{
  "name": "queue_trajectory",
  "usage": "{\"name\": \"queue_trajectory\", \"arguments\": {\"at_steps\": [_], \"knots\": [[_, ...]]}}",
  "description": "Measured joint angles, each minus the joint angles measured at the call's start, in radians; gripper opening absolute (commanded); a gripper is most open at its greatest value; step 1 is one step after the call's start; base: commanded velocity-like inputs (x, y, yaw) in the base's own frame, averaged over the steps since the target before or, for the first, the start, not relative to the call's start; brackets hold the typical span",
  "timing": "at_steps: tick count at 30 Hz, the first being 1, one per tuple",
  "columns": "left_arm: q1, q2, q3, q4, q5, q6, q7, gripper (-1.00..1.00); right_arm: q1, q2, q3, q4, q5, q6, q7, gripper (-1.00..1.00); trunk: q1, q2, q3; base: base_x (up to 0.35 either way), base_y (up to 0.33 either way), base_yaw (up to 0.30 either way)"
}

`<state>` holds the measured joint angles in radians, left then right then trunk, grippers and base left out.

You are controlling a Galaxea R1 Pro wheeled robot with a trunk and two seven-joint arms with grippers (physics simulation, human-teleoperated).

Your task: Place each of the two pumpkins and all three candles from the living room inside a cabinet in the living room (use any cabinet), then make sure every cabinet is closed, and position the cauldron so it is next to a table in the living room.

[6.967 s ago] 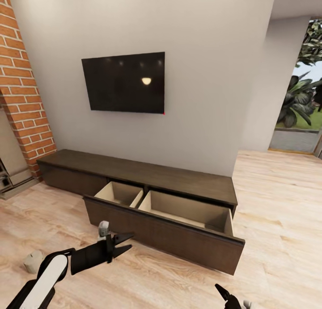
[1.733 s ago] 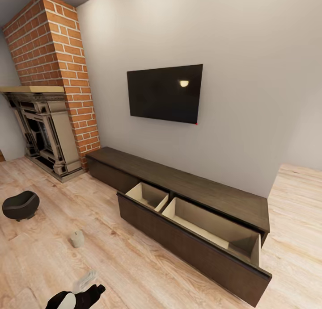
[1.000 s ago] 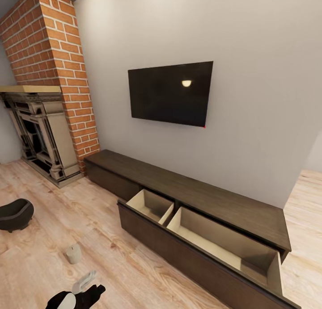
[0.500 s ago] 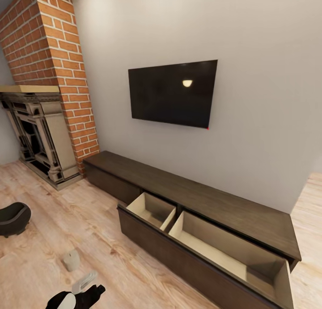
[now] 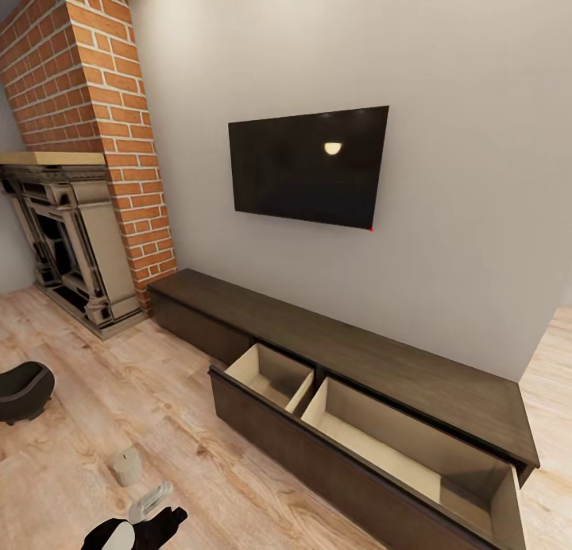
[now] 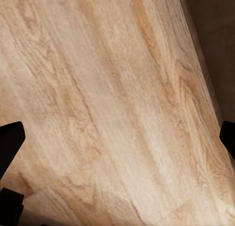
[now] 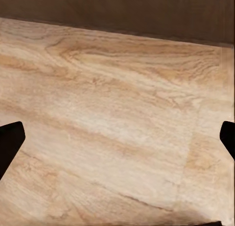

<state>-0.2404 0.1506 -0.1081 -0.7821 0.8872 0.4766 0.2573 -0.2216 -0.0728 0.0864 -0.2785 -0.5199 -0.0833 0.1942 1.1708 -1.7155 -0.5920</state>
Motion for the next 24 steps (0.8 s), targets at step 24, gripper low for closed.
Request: {"name": "queue_trajectory", "arguments": {"at_steps": [24], "knots": [[0.0, 0.0, 0.001, 0.0, 0.003, 0.0, 0.0, 1.0, 0.0, 0.057, 0.367, -0.007, 0.004, -0.014, -0.171, 1.0, 0.0, 0.0, -0.007, 0.022, -0.051, 0.157]]}}
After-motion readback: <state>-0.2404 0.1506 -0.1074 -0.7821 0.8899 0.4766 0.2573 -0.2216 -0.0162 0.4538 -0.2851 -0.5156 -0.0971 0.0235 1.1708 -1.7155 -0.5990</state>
